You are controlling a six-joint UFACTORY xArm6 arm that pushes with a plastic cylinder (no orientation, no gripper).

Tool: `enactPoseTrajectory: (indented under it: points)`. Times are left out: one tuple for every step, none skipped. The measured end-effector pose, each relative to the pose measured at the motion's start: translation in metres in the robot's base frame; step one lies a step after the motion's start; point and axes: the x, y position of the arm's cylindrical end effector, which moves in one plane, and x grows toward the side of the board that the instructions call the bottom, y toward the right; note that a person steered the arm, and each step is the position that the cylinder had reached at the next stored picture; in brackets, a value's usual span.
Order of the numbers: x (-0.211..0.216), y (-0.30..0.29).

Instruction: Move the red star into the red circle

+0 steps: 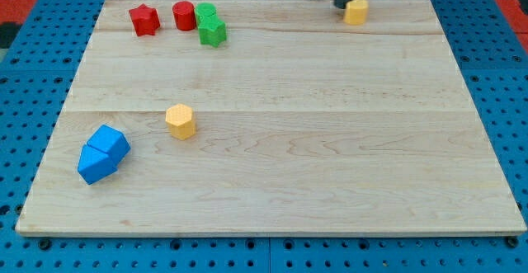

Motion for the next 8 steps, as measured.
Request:
enactPoseTrajectory:
  points:
    - [0.0, 0.037]
    - [0.011, -0.06]
    - [0.021, -0.157]
    - [0.115, -0.204]
    - [0.173, -0.265]
    - [0.162, -0.363]
    - [0.113, -0.421]
    - [0.077, -0.455]
